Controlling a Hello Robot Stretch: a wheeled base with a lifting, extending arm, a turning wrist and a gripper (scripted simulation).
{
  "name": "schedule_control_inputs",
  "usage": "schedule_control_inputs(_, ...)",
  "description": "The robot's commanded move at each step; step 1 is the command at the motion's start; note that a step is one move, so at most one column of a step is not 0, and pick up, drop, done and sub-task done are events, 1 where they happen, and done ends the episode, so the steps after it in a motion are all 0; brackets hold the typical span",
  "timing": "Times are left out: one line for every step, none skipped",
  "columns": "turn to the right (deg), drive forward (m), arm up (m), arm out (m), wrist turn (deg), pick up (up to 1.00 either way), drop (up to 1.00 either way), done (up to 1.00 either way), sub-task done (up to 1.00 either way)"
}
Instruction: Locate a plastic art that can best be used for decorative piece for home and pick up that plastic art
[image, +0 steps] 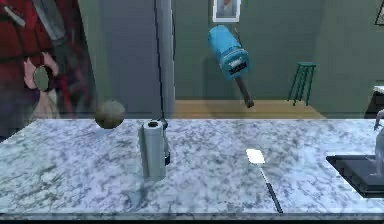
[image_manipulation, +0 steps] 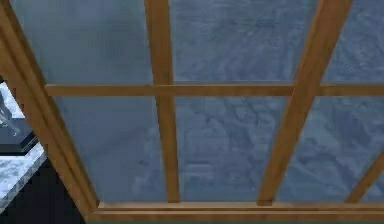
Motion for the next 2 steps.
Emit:
schedule_control_inputs(-39.0,0.0,0.0,0.0,0.0,0.0,0.0,0.0,0.0)
schedule_control_inputs(0.0,0.0,0.5,0.0,0.0,0.0,0.0,0.0,0.0)
